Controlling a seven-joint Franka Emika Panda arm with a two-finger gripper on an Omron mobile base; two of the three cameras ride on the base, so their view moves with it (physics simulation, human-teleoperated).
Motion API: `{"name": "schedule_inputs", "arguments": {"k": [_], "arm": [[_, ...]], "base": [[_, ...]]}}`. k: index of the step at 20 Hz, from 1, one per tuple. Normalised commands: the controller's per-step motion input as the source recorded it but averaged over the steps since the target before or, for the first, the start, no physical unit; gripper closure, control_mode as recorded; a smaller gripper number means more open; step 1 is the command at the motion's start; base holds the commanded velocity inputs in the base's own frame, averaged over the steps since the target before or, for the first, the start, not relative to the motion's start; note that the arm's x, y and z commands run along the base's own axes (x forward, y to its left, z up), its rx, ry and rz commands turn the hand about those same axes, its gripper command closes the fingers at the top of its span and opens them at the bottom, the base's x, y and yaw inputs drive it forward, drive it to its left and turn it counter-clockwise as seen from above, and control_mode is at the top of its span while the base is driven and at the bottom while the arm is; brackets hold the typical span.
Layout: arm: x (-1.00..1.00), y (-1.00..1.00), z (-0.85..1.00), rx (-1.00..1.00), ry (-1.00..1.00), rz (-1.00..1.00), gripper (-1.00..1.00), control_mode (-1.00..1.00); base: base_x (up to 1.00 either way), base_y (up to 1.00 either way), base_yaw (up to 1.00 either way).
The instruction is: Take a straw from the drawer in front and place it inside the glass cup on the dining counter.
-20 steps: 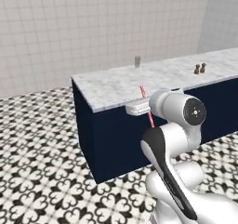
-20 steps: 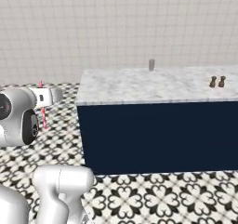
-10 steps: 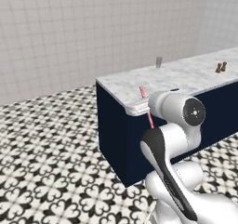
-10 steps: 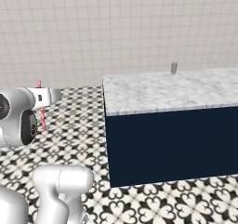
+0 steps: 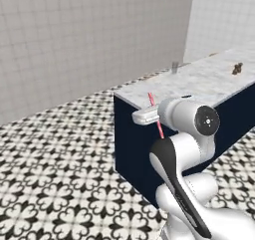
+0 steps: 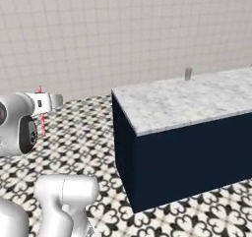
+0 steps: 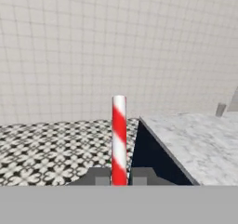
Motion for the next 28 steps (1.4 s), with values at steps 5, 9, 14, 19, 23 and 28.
{"name": "schedule_inputs", "arguments": {"k": [5,9,14,19,23,28], "arm": [[0.0,0.0,0.0,0.0,0.0,0.0,1.0,1.0],[0.0,0.0,0.0,0.0,0.0,0.0,1.0,1.0],[0.0,0.0,0.0,0.0,0.0,0.0,1.0,1.0],[0.0,0.0,0.0,0.0,0.0,0.0,1.0,1.0],[0.0,0.0,0.0,0.0,0.0,0.0,1.0,1.0],[0.0,0.0,0.0,0.0,0.0,0.0,1.0,1.0]], "base": [[0.51,1.0,-0.39],[0.55,1.0,-0.39],[0.52,1.0,-0.38],[0.4,1.0,-0.38],[0.35,1.0,-0.37],[0.38,1.0,-0.38]]}}
